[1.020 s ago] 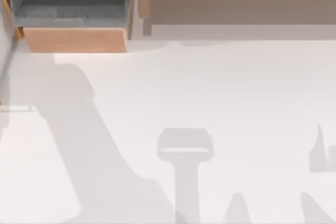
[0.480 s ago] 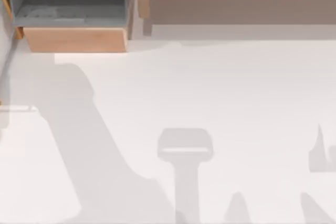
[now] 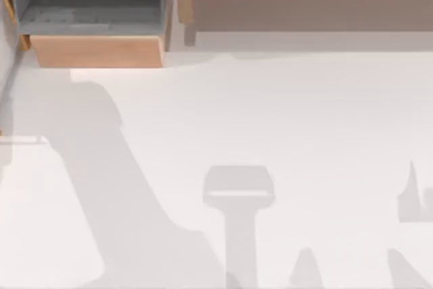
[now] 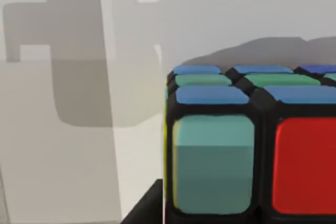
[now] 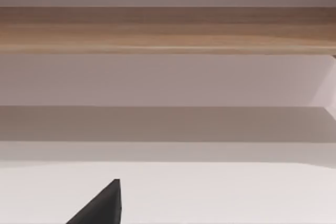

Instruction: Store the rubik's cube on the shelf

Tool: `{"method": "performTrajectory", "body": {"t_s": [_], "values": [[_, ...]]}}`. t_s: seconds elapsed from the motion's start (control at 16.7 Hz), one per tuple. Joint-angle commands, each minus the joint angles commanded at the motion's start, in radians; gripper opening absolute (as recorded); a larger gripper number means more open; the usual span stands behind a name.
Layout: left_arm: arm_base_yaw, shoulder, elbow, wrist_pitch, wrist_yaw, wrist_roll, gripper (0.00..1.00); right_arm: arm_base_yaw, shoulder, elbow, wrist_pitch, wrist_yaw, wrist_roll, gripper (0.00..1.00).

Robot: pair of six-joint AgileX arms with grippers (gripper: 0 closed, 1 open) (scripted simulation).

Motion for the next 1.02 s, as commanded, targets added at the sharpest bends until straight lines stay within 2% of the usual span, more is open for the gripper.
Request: {"method": "performTrajectory", "body": {"t_s": [0.54,0.84,1.02], "values": [[0.01,-0.036,-0.009,-0.03,0.015,0.018,0.0,0.0,0.0,0.0,0.0,0.0,0.0,1.0],[0.105,-0.229,0.063,-0.087,0.074,0.109,0.0,0.0,0.0,0.0,0.0,0.0,0.0,1.0],[0.158,-0.274,0.128,-0.106,0.086,0.14,0.0,0.0,0.0,0.0,0.0,0.0,0.0,1.0]]}}
